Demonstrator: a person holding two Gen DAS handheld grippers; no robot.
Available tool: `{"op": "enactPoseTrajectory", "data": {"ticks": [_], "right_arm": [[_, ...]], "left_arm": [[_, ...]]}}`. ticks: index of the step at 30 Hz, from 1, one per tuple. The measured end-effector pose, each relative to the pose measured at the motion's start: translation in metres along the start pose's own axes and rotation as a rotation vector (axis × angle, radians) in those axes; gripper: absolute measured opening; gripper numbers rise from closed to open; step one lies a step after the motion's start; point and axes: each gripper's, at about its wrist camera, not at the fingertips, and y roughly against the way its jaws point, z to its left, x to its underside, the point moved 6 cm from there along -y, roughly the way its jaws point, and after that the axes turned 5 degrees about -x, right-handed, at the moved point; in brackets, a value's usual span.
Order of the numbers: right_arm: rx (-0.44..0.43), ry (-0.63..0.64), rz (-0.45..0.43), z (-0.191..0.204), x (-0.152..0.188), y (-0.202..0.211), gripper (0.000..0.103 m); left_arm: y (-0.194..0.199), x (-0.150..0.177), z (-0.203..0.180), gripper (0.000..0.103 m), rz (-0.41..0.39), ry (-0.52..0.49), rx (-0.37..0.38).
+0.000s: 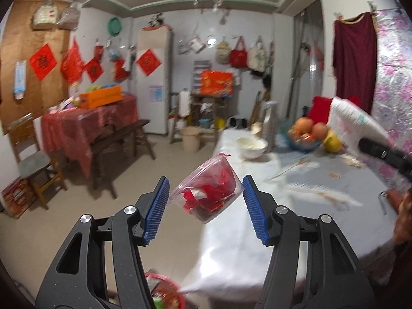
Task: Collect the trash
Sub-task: 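Carry the red cup with left tool to the basket while right tool carries the tissue, then release the red cup into the basket with left tool while right tool drops the tissue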
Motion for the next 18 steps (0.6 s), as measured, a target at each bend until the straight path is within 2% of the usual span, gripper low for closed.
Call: {"op": "enactPoseTrajectory", "data": {"ticks": [3, 6, 11, 18], "right_arm": [[-0.046, 0.017, 0.045, 0.024, 0.002, -0.022, 0.007], [-0.090, 0.028, 0.088, 0.046, 0.005, -0.043, 0.007], [-0.167, 0.049, 0.187, 0.088, 0.021, -0.085, 0.007], [-0.248, 0.056, 0.335, 0.129, 0.054, -0.138, 0.007]], "left_arm": [[-0.007, 0.027, 0.043, 0.058, 0.072, 0.015, -0.071], [-0.021, 0.055, 0.084, 0.058, 0.161, 0.069, -0.102], [-0.046, 0.111, 0.139, 0.058, 0.305, 0.171, -0.114], [-0.093, 0.202, 0.167, 0.058, 0.517, 0.239, -0.085]]}}
